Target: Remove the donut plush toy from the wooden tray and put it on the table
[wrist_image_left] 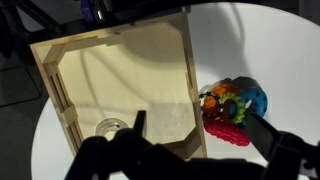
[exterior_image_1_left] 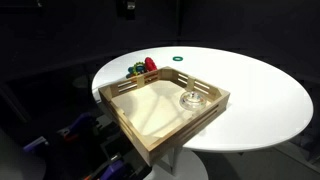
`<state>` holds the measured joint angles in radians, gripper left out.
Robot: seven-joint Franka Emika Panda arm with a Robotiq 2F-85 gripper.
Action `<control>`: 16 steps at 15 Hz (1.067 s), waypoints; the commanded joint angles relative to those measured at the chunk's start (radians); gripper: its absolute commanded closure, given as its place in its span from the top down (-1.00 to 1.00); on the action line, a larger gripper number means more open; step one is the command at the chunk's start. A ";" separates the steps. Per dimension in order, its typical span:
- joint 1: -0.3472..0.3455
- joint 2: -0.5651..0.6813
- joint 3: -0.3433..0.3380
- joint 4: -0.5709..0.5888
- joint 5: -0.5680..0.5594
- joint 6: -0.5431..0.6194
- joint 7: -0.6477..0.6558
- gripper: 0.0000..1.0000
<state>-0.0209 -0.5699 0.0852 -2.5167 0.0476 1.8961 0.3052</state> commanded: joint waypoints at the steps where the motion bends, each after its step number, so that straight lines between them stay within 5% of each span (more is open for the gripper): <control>1: -0.002 0.000 0.001 0.002 0.001 -0.002 -0.001 1.00; 8: -0.017 0.014 0.002 0.027 -0.016 0.009 0.015 1.00; 16: -0.065 0.092 -0.029 0.065 -0.088 0.155 -0.016 1.00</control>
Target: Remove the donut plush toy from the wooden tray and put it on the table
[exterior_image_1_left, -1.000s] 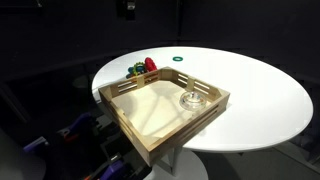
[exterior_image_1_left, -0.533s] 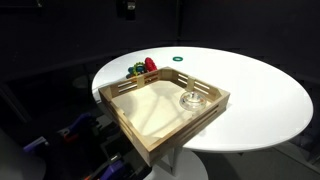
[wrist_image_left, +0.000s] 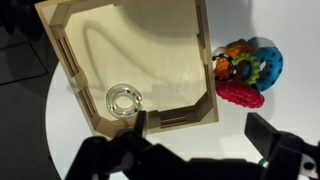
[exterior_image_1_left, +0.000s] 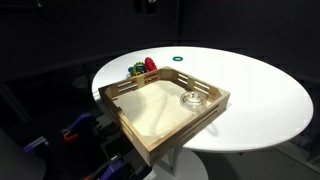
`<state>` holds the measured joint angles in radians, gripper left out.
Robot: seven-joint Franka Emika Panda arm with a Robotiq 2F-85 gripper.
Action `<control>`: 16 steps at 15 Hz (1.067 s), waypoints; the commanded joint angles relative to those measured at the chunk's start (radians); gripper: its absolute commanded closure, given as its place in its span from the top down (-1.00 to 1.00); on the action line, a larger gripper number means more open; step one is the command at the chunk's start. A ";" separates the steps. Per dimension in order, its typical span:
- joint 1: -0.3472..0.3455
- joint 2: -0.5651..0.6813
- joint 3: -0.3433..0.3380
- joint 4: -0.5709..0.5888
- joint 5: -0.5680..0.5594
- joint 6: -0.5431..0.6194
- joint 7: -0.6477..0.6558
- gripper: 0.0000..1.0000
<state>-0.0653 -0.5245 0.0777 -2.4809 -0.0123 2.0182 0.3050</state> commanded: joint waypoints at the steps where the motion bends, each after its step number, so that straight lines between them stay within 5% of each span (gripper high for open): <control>1: -0.030 0.059 -0.030 0.024 -0.042 0.056 -0.023 1.00; 8: -0.063 0.188 -0.132 0.003 -0.060 0.213 -0.152 1.00; 16: -0.044 0.327 -0.218 0.000 0.100 0.325 -0.381 1.00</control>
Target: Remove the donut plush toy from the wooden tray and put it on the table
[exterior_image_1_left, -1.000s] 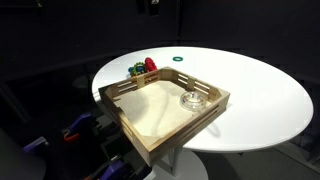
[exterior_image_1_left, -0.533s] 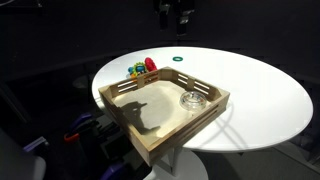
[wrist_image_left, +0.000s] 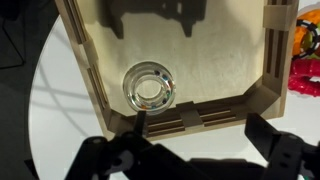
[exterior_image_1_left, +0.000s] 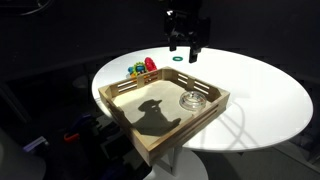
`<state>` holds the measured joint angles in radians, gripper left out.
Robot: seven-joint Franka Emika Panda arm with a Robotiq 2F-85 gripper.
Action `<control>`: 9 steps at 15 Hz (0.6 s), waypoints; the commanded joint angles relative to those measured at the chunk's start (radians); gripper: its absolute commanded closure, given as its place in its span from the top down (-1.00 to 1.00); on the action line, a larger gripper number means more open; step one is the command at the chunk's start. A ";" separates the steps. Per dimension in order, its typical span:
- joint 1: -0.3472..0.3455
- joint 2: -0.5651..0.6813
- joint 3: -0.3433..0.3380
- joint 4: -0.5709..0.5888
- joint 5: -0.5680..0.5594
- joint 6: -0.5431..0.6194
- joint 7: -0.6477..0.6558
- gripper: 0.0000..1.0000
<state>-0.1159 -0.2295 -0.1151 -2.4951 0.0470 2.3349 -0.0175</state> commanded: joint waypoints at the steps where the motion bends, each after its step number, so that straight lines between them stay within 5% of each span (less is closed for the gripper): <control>1: 0.002 0.037 -0.028 0.018 0.043 0.005 -0.066 1.00; 9: -0.001 0.034 -0.017 0.006 0.012 0.010 -0.031 1.00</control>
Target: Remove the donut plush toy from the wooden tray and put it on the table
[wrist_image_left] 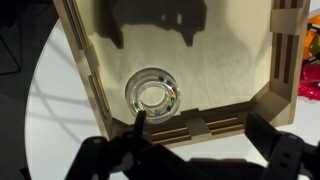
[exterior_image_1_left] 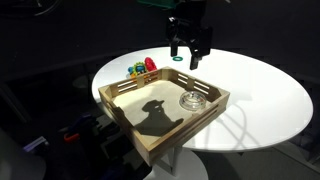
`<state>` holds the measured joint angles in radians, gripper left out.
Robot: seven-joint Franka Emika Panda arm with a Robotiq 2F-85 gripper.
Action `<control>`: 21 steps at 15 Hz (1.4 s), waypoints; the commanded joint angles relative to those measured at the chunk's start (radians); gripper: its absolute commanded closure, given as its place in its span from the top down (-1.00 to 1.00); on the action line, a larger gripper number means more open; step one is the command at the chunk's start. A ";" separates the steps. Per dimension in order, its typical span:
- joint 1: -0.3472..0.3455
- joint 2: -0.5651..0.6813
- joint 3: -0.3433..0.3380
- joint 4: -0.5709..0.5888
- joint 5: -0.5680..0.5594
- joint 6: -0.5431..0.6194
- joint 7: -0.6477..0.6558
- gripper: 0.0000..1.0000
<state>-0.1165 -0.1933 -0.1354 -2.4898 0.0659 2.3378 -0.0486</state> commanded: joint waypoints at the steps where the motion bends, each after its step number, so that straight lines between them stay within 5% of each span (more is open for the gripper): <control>1: 0.001 0.006 0.004 0.004 -0.008 0.017 -0.006 1.00; 21: -0.004 0.287 0.028 0.022 0.046 0.266 -0.207 1.00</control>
<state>-0.1150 0.0604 -0.1217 -2.4878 0.0689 2.5724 -0.1876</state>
